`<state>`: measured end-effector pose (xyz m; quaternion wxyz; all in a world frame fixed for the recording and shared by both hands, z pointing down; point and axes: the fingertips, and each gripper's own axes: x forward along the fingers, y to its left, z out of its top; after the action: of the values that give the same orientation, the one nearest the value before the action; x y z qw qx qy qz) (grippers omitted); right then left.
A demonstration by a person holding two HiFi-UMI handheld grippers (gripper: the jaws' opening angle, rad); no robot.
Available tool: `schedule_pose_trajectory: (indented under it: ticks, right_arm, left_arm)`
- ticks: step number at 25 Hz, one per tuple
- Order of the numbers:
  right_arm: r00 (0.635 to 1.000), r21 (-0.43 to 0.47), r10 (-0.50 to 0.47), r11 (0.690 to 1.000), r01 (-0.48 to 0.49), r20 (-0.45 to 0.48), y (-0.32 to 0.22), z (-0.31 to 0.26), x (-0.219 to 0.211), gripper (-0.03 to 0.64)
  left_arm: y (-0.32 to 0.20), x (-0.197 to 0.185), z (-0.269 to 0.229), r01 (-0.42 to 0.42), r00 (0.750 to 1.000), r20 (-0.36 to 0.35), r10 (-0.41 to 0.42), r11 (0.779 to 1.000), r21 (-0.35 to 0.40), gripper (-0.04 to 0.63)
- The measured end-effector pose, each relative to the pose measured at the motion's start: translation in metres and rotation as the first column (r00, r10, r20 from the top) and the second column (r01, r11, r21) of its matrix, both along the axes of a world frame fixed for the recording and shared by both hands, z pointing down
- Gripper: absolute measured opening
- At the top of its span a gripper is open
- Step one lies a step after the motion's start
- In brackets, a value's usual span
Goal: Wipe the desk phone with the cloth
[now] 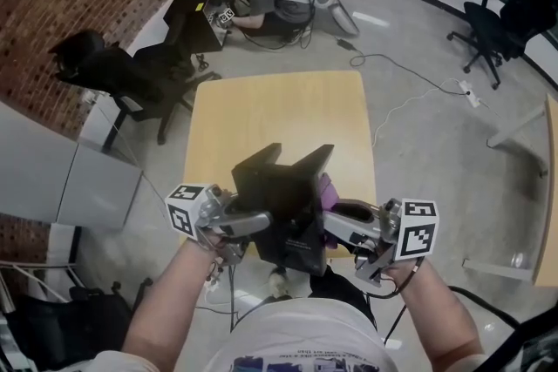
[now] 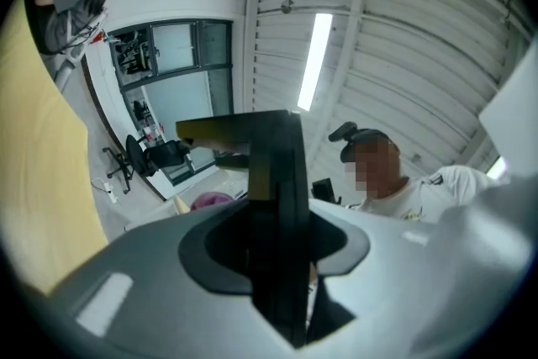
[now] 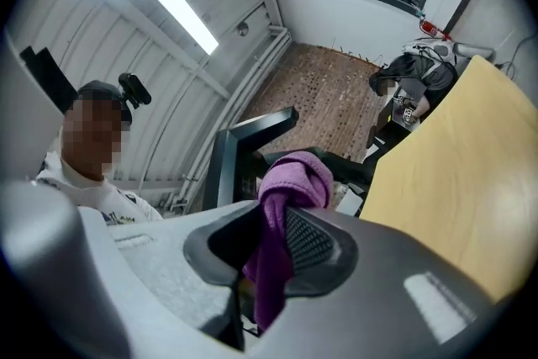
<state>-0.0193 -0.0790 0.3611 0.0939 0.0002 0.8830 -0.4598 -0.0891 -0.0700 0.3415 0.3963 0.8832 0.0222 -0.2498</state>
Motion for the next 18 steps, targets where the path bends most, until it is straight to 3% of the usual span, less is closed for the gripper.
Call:
schedule_pose_trajectory:
  ticks: [4, 8, 13, 18]
  right_arm:
    - [0.996, 0.037, -0.004, 0.999, 0.007, -0.087, 0.011, 0.013, 0.013, 0.087]
    - [0.984, 0.146, 0.090, 0.987, -0.068, -0.152, -0.004, -0.002, 0.034, 0.087]
    - [0.964, 0.345, 0.216, 0.926, -0.152, -0.155, -0.029, -0.055, 0.046, 0.087]
    - [0.965, 0.464, 0.227, 0.874, -0.144, -0.129, -0.033, -0.091, 0.037, 0.087]
  left_arm:
    - [-0.007, -0.007, 0.005, 0.040, 0.999, 0.027, -0.039, 0.999, -0.014, 0.178]
    - [-0.013, -0.011, 0.017, 0.077, 0.993, 0.094, -0.073, 0.996, -0.041, 0.178]
    - [-0.010, -0.007, 0.024, 0.069, 0.991, 0.115, -0.062, 0.996, -0.052, 0.178]
    - [-0.003, 0.002, 0.027, 0.049, 0.990, 0.133, -0.042, 0.998, -0.044, 0.178]
